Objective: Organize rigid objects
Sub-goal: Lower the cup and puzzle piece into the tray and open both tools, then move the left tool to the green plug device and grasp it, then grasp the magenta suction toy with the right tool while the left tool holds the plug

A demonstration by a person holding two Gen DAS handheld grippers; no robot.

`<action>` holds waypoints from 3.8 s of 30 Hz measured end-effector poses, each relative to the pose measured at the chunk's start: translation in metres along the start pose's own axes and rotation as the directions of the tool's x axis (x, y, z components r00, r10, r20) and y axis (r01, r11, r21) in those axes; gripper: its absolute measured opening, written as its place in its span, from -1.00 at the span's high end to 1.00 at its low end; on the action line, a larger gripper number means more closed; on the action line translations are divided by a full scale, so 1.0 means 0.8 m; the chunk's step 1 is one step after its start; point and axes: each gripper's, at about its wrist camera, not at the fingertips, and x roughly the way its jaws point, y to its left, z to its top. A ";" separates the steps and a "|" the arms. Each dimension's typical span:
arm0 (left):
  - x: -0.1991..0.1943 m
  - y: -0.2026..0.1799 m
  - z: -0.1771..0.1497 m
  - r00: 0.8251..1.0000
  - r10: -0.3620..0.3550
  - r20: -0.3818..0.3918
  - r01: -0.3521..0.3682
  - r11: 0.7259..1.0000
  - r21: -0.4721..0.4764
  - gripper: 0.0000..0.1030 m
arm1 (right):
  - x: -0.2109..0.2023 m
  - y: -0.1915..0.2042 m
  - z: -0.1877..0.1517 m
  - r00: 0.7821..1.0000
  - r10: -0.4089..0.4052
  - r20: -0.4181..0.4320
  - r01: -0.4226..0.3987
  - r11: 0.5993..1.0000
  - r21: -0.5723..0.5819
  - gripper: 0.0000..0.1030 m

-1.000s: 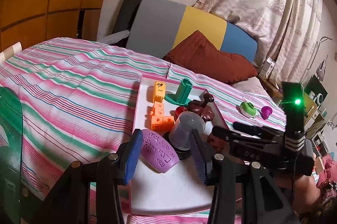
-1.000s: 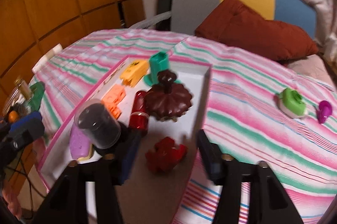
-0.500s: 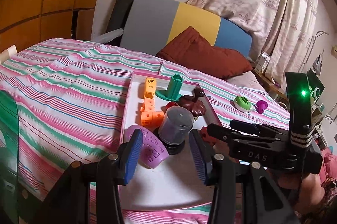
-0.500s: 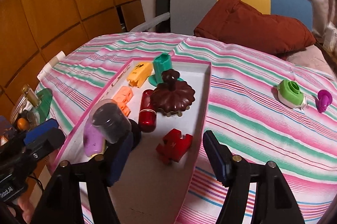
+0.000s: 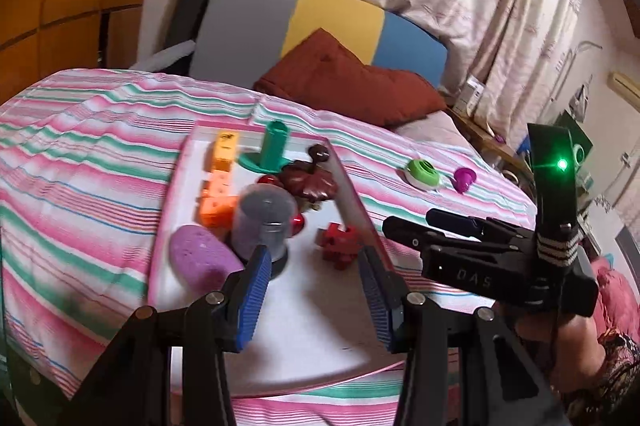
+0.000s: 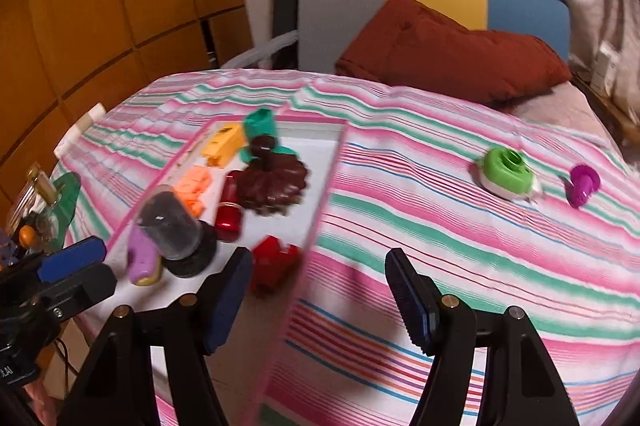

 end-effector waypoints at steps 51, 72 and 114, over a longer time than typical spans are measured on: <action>0.299 -0.277 0.080 0.878 -0.269 -0.397 0.381 0.893 0.239 -0.14 | -0.047 -0.272 -0.112 0.956 -0.276 0.103 0.171 0.805 0.568 -0.35; 0.343 -0.289 0.094 0.974 0.037 -0.223 0.090 0.841 0.534 -0.39 | -0.050 -0.280 -0.119 0.959 -0.252 0.133 0.121 0.783 0.610 -0.38; 0.318 -0.248 0.041 0.982 0.119 -0.149 -0.050 0.914 0.402 -0.06 | 0.036 -0.381 0.022 0.946 -0.323 -0.006 0.273 0.788 0.552 0.06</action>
